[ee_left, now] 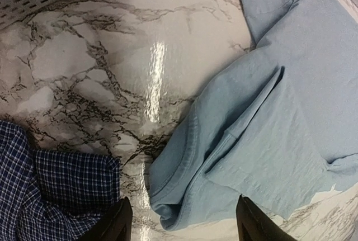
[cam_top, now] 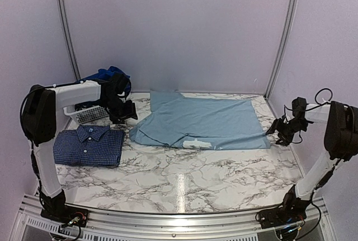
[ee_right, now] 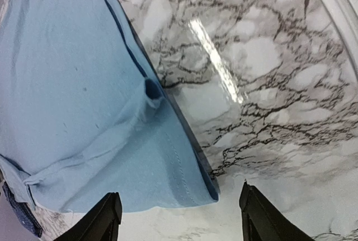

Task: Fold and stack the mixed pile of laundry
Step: Fold the flattened T-shirt at the center of the board, then adjust the 1/3-folded T-shirt at the center of the board.

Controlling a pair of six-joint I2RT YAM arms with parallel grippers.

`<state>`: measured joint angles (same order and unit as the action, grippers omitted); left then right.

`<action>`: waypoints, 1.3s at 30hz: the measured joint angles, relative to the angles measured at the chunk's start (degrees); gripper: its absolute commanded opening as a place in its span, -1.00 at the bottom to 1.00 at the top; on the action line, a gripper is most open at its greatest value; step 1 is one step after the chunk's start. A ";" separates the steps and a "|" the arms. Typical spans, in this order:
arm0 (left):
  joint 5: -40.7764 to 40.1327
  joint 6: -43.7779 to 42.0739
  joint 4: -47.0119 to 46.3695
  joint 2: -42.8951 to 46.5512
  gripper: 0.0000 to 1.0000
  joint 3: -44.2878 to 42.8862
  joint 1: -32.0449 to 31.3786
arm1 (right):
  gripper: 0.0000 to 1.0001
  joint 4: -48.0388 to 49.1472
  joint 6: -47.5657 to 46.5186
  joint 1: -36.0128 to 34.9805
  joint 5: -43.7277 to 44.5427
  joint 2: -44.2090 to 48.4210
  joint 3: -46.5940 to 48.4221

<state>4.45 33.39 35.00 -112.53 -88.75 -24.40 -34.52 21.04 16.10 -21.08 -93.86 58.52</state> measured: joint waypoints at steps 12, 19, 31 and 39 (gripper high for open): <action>1.70 -1.70 -1.99 -1.88 0.00 6.73 -0.72 | -0.82 2.75 -4.92 -3.61 3.41 -5.51 -1.25; 5.29 -2.34 -4.44 -3.34 -1.00 7.21 -1.97 | -1.00 2.93 -4.70 -1.99 2.91 -5.40 -1.88; 6.23 -0.79 -2.32 13.42 -0.44 24.92 -11.21 | -0.92 -7.82 -0.15 4.76 9.81 11.52 -12.33; 3.80 -3.56 3.21 16.35 0.09 19.71 -8.20 | -0.02 -10.97 -1.49 6.10 8.31 12.70 -9.99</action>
<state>8.25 29.82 38.22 -96.18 -69.04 -32.60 -45.50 19.55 22.20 -12.78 -81.17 48.53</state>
